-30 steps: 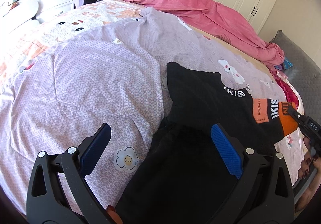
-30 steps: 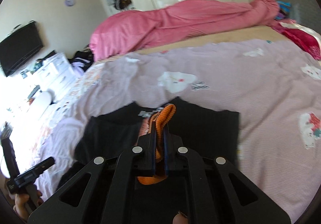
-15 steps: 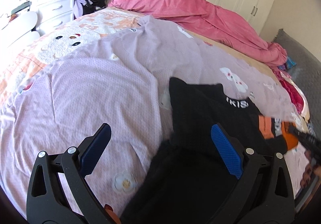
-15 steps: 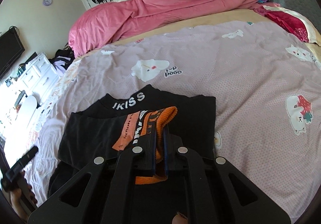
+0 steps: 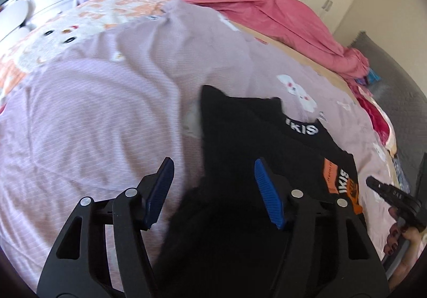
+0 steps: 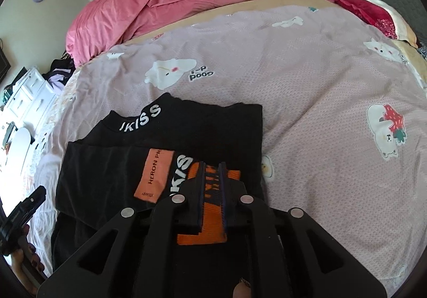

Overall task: Fold small clothes
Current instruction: 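Lay the held cuff back onto the shirt body and open the right gripper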

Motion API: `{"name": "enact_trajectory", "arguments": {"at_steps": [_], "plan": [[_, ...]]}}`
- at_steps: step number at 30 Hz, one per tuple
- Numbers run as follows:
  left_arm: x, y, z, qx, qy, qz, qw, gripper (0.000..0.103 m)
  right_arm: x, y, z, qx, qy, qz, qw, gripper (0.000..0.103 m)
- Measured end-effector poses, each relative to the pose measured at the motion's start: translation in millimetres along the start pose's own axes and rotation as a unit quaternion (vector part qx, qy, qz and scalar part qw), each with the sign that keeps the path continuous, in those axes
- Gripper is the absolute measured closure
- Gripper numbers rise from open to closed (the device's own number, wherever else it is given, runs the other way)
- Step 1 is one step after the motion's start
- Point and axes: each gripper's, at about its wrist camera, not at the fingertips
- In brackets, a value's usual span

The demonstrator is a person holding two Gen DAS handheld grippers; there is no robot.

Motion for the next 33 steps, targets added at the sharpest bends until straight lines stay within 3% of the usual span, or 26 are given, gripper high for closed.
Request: {"name": "enact_trajectory", "arguments": {"at_steps": [6, 12, 20, 22, 24, 33], "plan": [[-34.4, -2.7, 13.4, 0.013, -0.008, 0.056, 0.9983, 0.053, 5.2, 0.6, -5.8, -0.01, 0.012, -0.011, 1.0, 0.093], [-37.0, -13.4, 37.2, 0.044, 0.032, 0.095, 0.994, 0.057, 14.2, -2.3, -1.2, 0.001, 0.02, -0.024, 0.999, 0.093], [-13.6, -19.6, 48.7, 0.056, 0.031, 0.08, 0.9947, 0.057, 19.0, -4.4, 4.3, 0.011, 0.02, -0.034, 0.999, 0.093], [-4.8, -21.0, 52.0, 0.064, 0.041, 0.072, 0.9945, 0.047, 18.2, -4.6, 5.0, 0.012, 0.019, -0.034, 0.999, 0.093], [8.6, -21.4, 54.3, 0.074, 0.014, 0.039, 0.9964, 0.047, 17.8, -4.3, 5.0, 0.013, 0.019, -0.033, 0.999, 0.091], [5.4, -20.8, 15.0, 0.031, 0.02, 0.042, 0.9985, 0.049, 24.0, -5.3, 0.4, 0.01, 0.025, -0.048, 0.998, 0.085]]}}
Point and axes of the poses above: each gripper's, at about its wrist camera, not at the fingertips, and z roughly the way its jaws point, x to its left, y to its top, and after that the axes turned 8 degrees about y, right-handed
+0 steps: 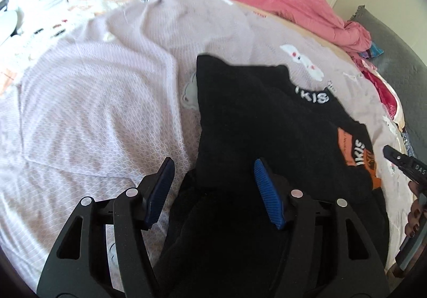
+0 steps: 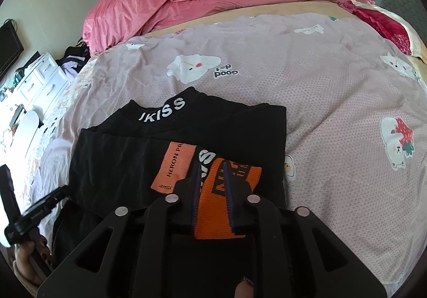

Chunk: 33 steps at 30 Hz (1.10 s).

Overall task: Fold small clothes
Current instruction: 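Lay the held cuff back onto the shirt body and open the right gripper, then withdraw both open grippers from the shirt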

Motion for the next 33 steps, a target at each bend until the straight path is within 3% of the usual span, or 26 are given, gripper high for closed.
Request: {"name": "enact_trajectory", "arguments": {"at_steps": [7, 14, 18, 28, 33], "plan": [[-34.3, 10.2, -19.8, -0.031, -0.017, 0.037, 0.9987, 0.046, 21.1, -4.6, -2.3, 0.005, 0.025, -0.049, 0.998, 0.079], [-62.5, 7.5, 7.0, 0.0, -0.006, 0.079, 0.9968, 0.045, 37.6, -17.0, 7.0, 0.028, 0.038, -0.085, 0.995, 0.076], [-63.8, -3.1, 23.3, 0.023, 0.014, 0.102, 0.9945, 0.045, 39.2, -24.8, 16.5, 0.045, 0.041, -0.09, 0.994, 0.076], [-61.8, -5.6, 26.6, 0.022, 0.009, 0.105, 0.9942, 0.045, 41.0, -35.4, 30.9, 0.06, 0.024, -0.116, 0.991, 0.074], [-61.4, -6.1, 25.9, 0.025, 0.005, 0.104, 0.9942, 0.045, 20.6, -44.4, 51.2, 0.091, 0.036, -0.073, 0.992, 0.074]]}}
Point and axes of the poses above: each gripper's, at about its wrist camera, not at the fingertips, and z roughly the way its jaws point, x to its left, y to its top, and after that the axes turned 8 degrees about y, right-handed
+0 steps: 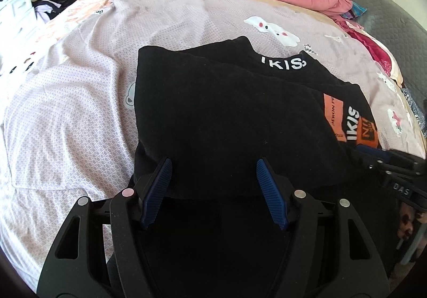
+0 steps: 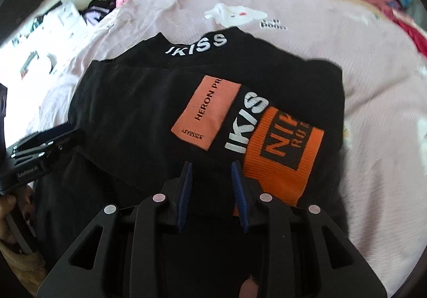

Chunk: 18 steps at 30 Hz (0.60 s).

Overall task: Fold small clothes
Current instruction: 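Withdraw both open grippers from the shirt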

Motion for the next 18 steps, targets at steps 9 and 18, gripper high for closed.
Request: {"name": "enact_trajectory", "arguments": {"at_steps": [9, 18], "plan": [[-1.1, -0.6, -2.2, -0.004, 0.003, -0.001, 1.0, 0.045, -0.7, 1.6, -14.6, -0.001, 0.001, 0.018, 1.0, 0.066], [-5.5, -0.7, -6.7, -0.009, 0.008, 0.001, 0.9999, 0.041, 12.1, 4.0, -29.8, -0.012, 0.013, 0.005, 1.0, 0.061]]}}
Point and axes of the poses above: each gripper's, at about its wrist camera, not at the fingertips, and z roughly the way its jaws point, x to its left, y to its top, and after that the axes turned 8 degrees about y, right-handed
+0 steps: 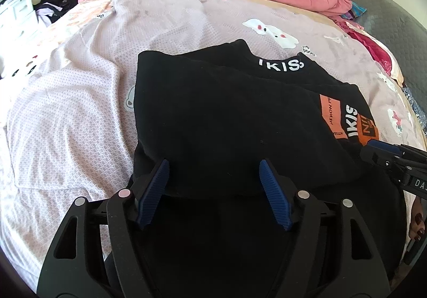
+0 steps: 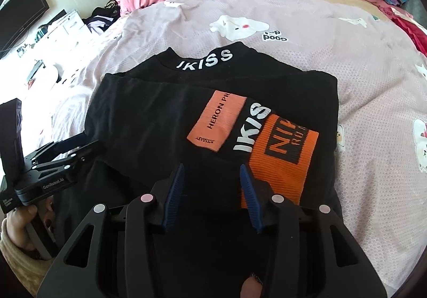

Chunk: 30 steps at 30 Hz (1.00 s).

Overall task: Fold small clothes
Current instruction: 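Withdraw both open grippers from the shirt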

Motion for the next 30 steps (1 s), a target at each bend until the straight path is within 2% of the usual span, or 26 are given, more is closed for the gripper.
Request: {"name": "enact_trajectory", "arguments": {"at_steps": [6, 7, 11, 13, 15, 17, 20, 21, 22, 23, 28, 30], "plan": [[-1.4, 0.2, -7.8, -0.003, -0.001, -0.002, 1.0, 0.037, 2.8, 3.1, -12.0, -0.015, 0.008, 0.002, 1.0, 0.053], [-1.8, 0.2, -9.6, -0.004, -0.001, -0.001, 1.0, 0.035, 2.7, 3.8, -13.6, -0.017, 0.01, 0.003, 1.0, 0.048], [-2.1, 0.2, -15.8, -0.008, 0.001, -0.001, 1.0, 0.027, 2.5, 5.8, -18.7, -0.025, 0.017, 0.01, 0.999, 0.038], [-2.8, 0.5, -19.0, -0.01, 0.001, 0.0, 0.9999, 0.027, 1.9, 7.0, -21.0, -0.029, 0.016, 0.013, 0.999, 0.03], [-3.8, 0.9, -22.1, -0.013, 0.002, 0.001, 0.9999, 0.027, 1.6, 7.8, -23.5, -0.032, 0.017, 0.016, 0.999, 0.028], [-4.6, 1.4, -26.0, -0.016, 0.003, 0.002, 0.9999, 0.024, 0.9, 8.3, -25.7, -0.035, 0.019, 0.02, 0.999, 0.022], [-6.1, 2.4, -31.5, -0.021, 0.004, 0.004, 0.9998, 0.024, -0.4, 9.4, -30.0, -0.043, 0.017, 0.026, 0.999, 0.018], [-6.6, 2.3, -33.0, -0.022, 0.004, 0.004, 0.9997, 0.022, -0.7, 9.6, -31.2, -0.044, 0.017, 0.027, 0.998, 0.017], [-6.9, 2.3, -35.1, -0.024, 0.006, 0.003, 0.9997, 0.014, -1.1, 10.2, -33.2, -0.047, 0.018, 0.029, 0.998, 0.015], [-6.8, 2.4, -37.0, -0.027, 0.007, 0.002, 0.9996, 0.013, -1.0, 10.6, -33.9, -0.049, 0.017, 0.029, 0.998, 0.013], [-6.8, 2.6, -47.4, -0.037, 0.006, -0.001, 0.9993, 0.013, 0.1, 11.5, -42.4, -0.063, 0.008, 0.024, 0.998, 0.009], [-7.1, 2.5, -51.4, -0.039, 0.007, 0.0, 0.9992, 0.009, 0.0, 11.9, -44.9, -0.067, 0.01, 0.022, 0.997, 0.008]]}}
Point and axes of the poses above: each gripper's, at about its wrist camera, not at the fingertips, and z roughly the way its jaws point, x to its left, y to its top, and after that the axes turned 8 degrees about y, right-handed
